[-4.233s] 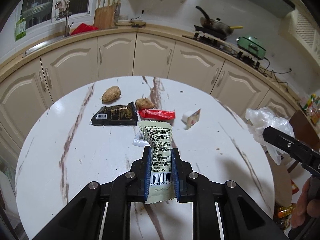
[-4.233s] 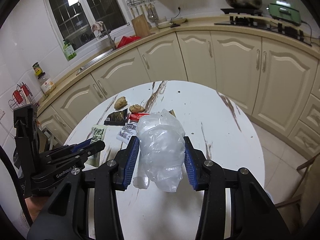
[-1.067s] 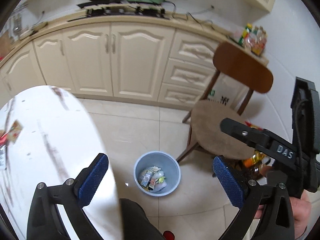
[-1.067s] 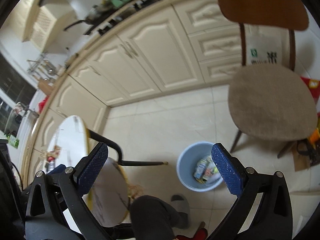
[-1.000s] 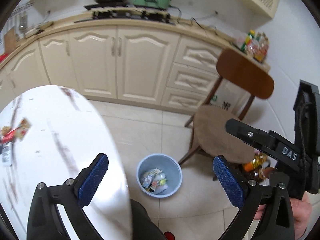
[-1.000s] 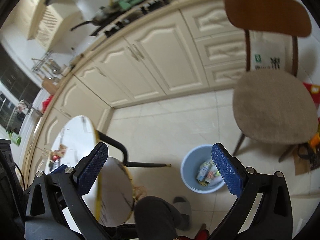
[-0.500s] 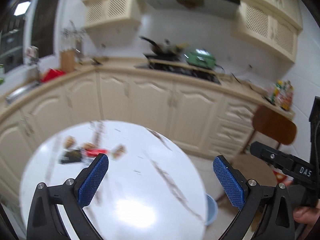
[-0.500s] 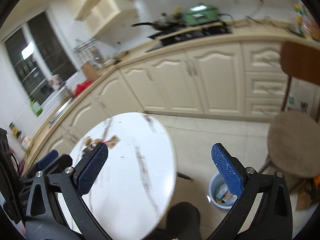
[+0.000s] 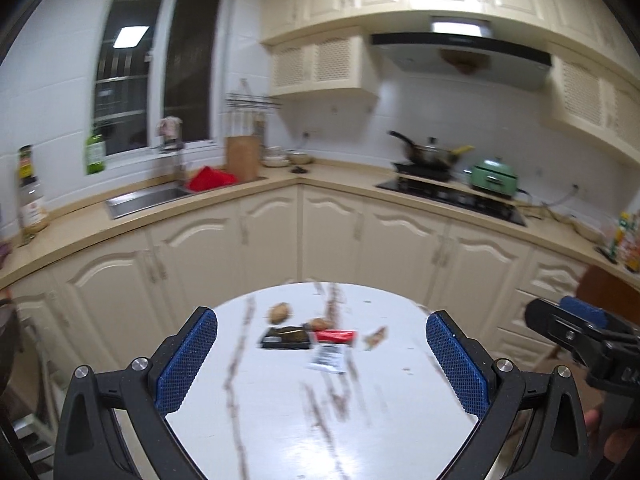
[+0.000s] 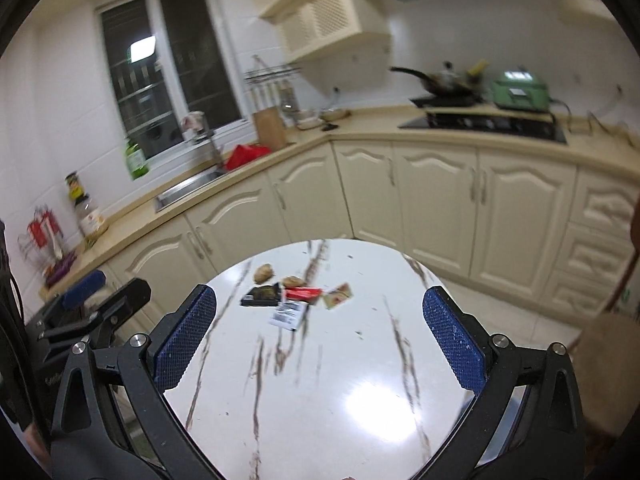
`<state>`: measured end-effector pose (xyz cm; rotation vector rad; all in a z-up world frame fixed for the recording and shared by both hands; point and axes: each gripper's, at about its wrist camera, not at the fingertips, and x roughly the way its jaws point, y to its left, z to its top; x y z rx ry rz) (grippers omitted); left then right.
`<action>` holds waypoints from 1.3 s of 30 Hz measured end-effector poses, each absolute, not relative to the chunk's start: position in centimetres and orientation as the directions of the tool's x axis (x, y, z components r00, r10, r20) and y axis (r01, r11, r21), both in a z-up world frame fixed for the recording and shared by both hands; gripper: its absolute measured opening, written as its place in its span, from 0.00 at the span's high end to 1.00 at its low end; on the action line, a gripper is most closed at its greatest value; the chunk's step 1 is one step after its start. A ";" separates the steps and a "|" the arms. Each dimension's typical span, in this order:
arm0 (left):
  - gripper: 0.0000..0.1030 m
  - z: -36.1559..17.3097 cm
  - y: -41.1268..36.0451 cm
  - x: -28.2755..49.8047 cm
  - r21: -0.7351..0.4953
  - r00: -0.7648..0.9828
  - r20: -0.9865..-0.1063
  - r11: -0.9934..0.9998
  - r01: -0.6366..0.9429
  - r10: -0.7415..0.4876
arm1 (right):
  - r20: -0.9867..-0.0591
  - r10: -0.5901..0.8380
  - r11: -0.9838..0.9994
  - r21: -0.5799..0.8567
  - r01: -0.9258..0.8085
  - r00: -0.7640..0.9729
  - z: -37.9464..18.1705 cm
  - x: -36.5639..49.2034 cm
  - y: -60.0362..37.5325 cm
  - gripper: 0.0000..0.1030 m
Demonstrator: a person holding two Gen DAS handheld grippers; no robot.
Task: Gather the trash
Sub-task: 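Move both tools back over the table, then grasp the small white cup with the right gripper while the left grasps the white packet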
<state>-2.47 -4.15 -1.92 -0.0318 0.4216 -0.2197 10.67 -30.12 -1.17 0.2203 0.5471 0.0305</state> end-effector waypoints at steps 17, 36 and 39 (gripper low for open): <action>0.01 -3.4 -2.9 3.1 -0.118 0.833 -0.531 0.987 0.108 -0.155 | -0.595 0.062 0.995 0.098 -0.004 0.801 -5.3 16.1 -26.3 0.00; 0.01 -10.4 -6.2 21.1 -0.114 0.688 -0.697 0.979 0.171 -0.201 | -0.788 0.061 0.997 0.074 -0.004 0.613 -16.5 28.2 -29.1 0.02; 0.01 -12.1 -7.8 24.1 -0.098 0.650 -0.734 0.978 0.185 -0.197 | -0.801 0.082 0.996 0.078 -0.032 0.592 -18.1 30.0 -29.6 0.03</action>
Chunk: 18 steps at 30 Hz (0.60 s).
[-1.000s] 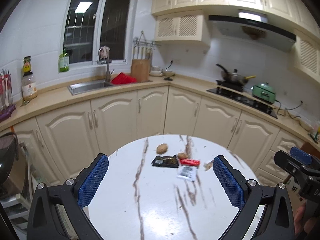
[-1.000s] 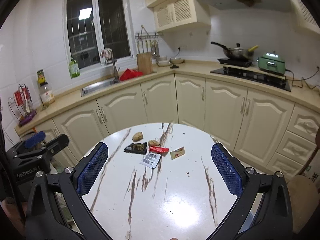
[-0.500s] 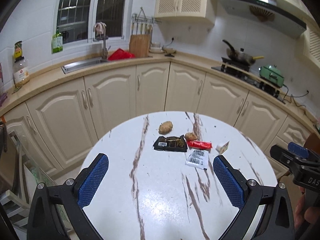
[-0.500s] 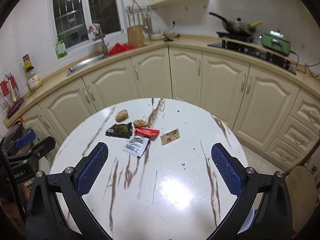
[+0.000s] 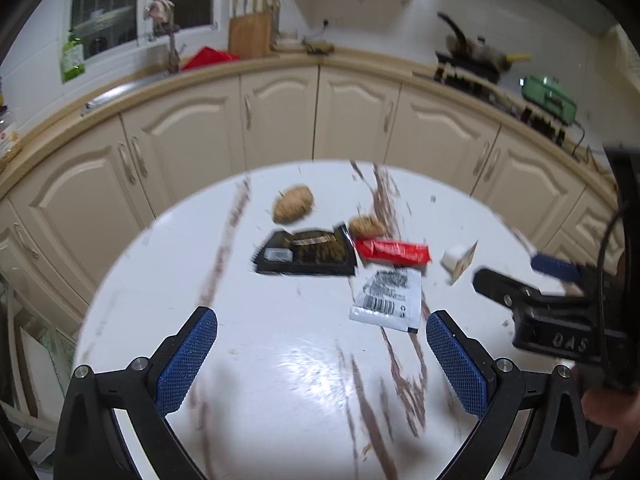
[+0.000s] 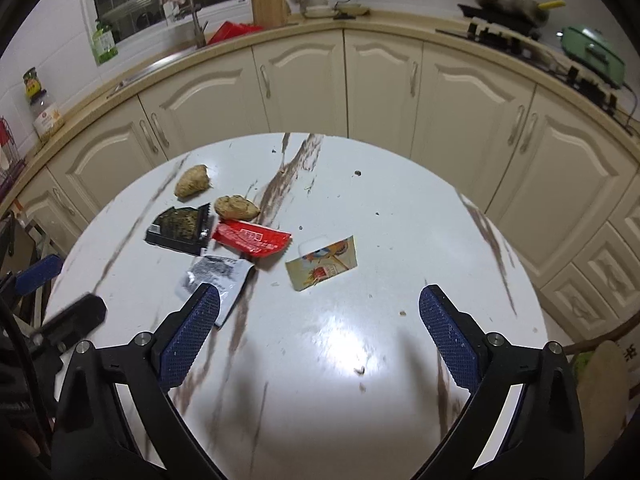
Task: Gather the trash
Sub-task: 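Grasp the small white cup with the right gripper while the left grasps the white packet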
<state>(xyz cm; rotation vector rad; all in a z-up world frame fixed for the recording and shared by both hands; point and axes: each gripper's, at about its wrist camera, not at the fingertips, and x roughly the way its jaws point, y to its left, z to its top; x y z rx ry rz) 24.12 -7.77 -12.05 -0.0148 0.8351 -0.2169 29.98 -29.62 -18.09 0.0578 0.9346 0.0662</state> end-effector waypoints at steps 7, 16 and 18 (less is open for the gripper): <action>0.01 -14.2 -10.1 29.8 -0.070 0.595 -0.783 0.976 0.208 -0.183 | -0.835 0.118 0.993 0.086 -0.084 0.538 -21.6 34.1 -30.9 0.16; 0.01 -16.2 -13.6 34.5 -0.052 0.570 -0.801 0.969 0.241 -0.184 | -0.824 0.186 0.978 0.106 -0.177 0.535 -22.1 34.5 -31.1 0.74; 0.01 -16.6 -14.2 35.7 -0.055 0.565 -0.804 0.969 0.239 -0.185 | -0.816 0.210 0.975 0.130 -0.182 0.539 -22.0 34.4 -31.5 0.76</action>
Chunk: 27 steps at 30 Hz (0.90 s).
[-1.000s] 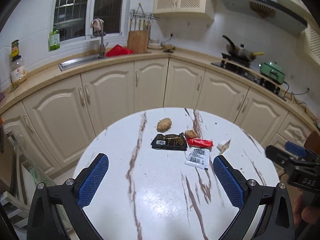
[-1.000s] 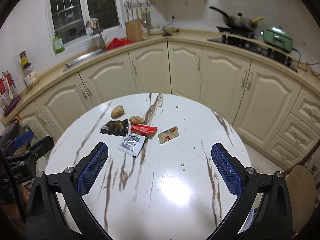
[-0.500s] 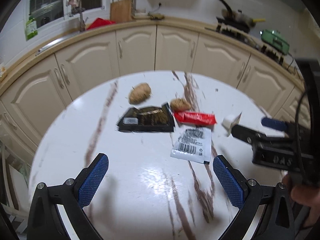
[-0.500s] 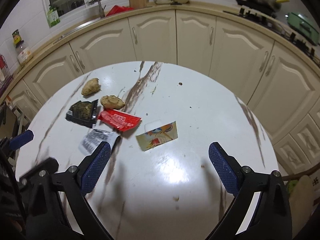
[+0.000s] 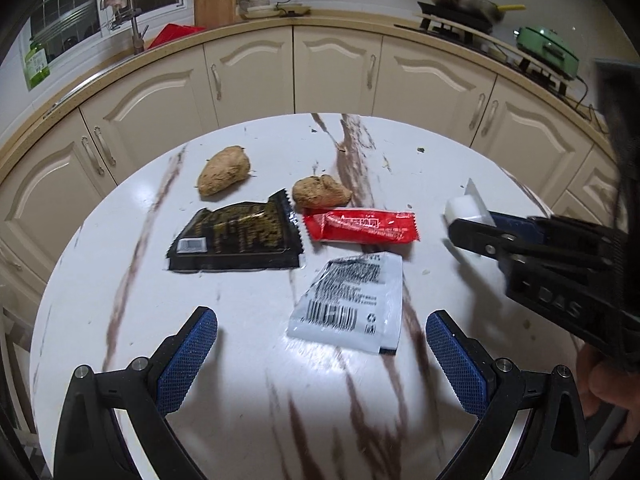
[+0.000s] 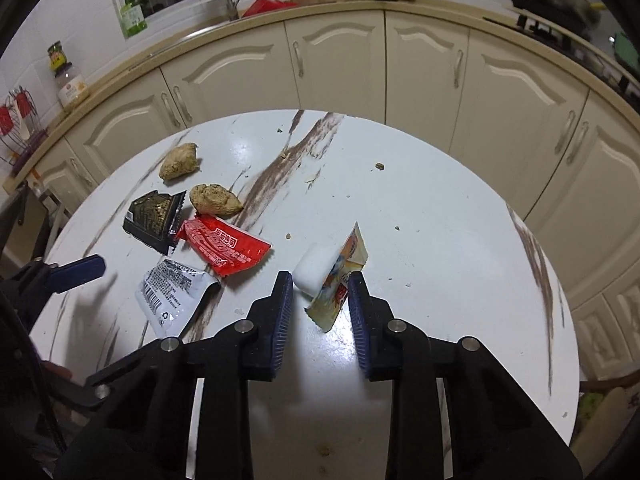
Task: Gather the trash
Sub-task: 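Grasp the small white cup with the right gripper while the left grasps the white packet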
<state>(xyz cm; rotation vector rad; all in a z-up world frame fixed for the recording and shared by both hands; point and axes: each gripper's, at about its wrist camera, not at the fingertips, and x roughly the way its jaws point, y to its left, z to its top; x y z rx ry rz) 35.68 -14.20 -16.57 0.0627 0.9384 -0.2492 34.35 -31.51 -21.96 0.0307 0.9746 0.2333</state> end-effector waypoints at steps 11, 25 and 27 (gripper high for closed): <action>0.18 -18.7 -16.1 37.9 -0.039 0.568 -0.804 0.968 0.247 -0.177 | -0.776 0.238 0.971 0.194 -0.137 0.584 -20.3 32.1 -34.1 0.80; 0.92 -18.0 -12.6 33.7 -0.174 0.557 -0.772 0.945 0.277 -0.306 | -0.736 0.249 0.964 0.251 -0.088 0.630 -18.1 27.6 -34.9 0.80; 0.93 -17.5 -12.4 32.5 -0.171 0.559 -0.769 0.942 0.289 -0.311 | -0.730 0.250 0.963 0.255 -0.085 0.636 -17.6 26.8 -34.8 0.80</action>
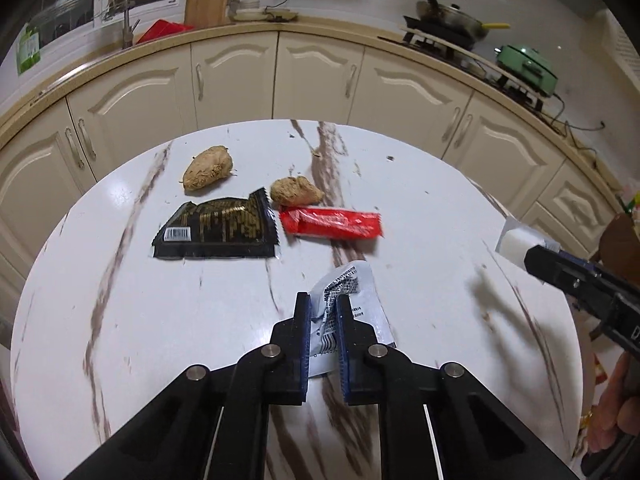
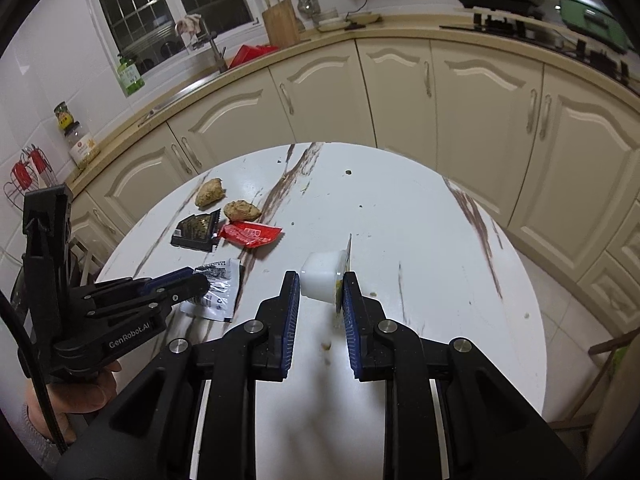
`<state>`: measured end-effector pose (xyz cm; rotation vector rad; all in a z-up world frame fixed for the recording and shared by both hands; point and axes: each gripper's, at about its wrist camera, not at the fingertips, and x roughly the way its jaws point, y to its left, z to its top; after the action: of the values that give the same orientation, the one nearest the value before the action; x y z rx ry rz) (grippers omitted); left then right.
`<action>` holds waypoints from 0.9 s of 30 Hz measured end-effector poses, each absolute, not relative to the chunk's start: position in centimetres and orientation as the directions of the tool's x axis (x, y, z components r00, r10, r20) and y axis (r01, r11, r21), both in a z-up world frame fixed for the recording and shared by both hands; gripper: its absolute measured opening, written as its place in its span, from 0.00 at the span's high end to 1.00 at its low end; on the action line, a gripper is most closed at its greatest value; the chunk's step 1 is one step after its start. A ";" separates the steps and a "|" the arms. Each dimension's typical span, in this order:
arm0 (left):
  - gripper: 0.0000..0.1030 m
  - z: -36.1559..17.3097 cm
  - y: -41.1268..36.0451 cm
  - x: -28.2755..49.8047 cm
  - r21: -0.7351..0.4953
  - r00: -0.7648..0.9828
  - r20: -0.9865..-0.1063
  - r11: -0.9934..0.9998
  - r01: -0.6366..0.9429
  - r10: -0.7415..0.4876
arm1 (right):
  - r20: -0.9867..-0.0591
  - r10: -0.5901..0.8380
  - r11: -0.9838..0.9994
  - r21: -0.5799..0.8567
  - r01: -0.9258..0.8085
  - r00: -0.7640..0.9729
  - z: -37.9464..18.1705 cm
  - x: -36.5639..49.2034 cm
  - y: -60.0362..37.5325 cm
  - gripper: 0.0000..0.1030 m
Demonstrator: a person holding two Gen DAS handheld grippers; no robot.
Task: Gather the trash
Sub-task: 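Grasp the small white cup with the right gripper while the left grasps the white packet, then carry the white cup and white packet to the blue bucket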
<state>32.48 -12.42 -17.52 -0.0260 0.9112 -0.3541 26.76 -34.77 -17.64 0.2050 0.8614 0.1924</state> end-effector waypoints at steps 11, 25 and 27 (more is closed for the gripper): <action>0.94 -15.0 -12.3 26.4 -0.200 0.575 -0.730 0.920 0.336 -0.369 | -0.701 0.220 0.969 0.239 -0.067 0.678 -14.9 21.8 -34.7 0.80; 0.93 -6.7 -14.8 17.8 -0.163 0.657 -0.595 0.870 0.465 -0.463 | -0.622 0.148 0.979 0.204 -0.023 0.769 -9.2 15.0 -36.7 0.80; 0.93 -5.5 -15.4 16.6 -0.157 0.664 -0.574 0.860 0.486 -0.480 | -0.604 0.131 0.980 0.199 -0.011 0.786 -8.2 13.7 -37.3 0.80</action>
<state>16.61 -15.36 -5.46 0.0100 0.6455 -0.5455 13.68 -37.34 -8.21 0.1891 0.6631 0.0773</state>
